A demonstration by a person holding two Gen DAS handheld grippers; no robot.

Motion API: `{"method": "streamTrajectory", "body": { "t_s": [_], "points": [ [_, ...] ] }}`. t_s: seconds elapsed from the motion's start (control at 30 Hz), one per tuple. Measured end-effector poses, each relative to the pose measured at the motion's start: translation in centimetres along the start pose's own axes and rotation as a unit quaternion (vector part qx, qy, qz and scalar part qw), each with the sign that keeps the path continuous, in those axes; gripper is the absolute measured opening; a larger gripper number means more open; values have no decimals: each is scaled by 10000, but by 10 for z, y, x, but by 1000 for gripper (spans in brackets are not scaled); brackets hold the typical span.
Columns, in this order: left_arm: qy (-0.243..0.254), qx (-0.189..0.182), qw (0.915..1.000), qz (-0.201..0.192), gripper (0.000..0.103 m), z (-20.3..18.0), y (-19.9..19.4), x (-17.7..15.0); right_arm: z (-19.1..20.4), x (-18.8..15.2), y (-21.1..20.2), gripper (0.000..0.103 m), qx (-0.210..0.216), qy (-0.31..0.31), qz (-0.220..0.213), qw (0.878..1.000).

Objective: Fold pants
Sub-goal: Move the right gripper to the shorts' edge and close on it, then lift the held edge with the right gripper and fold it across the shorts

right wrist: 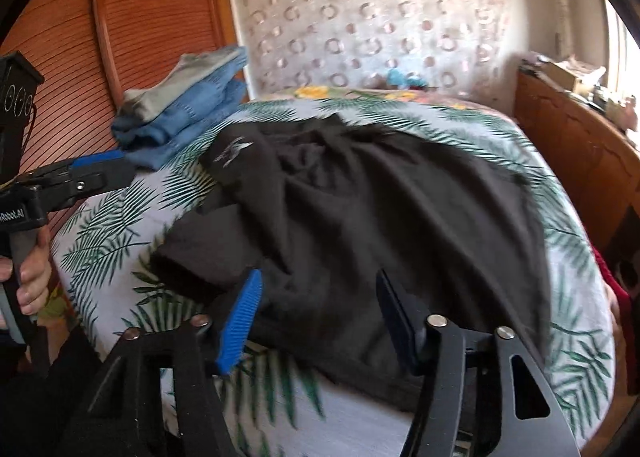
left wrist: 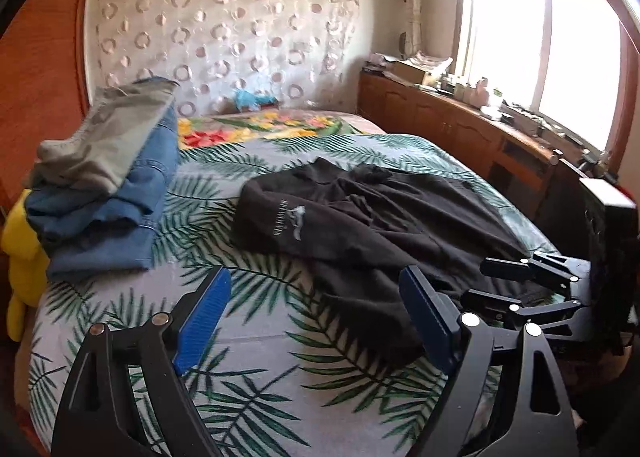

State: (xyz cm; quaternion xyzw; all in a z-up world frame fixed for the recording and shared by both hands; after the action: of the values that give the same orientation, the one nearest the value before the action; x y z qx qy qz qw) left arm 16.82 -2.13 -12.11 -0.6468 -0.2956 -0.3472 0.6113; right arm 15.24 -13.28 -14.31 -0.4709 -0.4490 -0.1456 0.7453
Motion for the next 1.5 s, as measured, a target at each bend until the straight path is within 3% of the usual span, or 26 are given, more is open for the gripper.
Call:
{"method": "streamTrajectory", "body": {
  "t_s": [0.27,0.47,0.57,0.87,1.13,1.4,1.5],
  "points": [
    [-87,8,9998,205,87,6,9,-16,4,7,24,43,127,-102,197,9997],
    [-147,-30,9996,235,87,6,9,-20,7,9,25,15,211,-190,280,9992],
    [-192,-94,9993,306,87,5,11,-22,7,11,22,6,286,-218,207,9991],
    [-298,-225,9987,339,87,1,9,-21,8,24,-5,3,285,-183,-234,9992],
    [-271,-170,9992,239,87,-4,8,-15,-8,39,-55,1,-128,-220,-811,9964],
    [-49,-100,9988,472,87,-9,19,-24,-6,26,-46,1,44,-220,-589,9980],
    [210,91,9977,640,87,-10,26,-33,-1,21,-34,14,85,-269,-418,9987]
  ]
}}
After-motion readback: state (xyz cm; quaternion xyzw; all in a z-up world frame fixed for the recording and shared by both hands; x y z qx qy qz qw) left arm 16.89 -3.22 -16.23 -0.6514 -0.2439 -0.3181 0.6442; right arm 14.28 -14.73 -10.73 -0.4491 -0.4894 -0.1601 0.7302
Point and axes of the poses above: each gripper's, at about its wrist camera, not at the fingertips, and y roughly the way its jaws point, z to its left, x to its top, the point moved 9 cm from there along y, roughly the way its jaws point, and after that the axes turned 5 degrees about x, right-handed, at the moved point
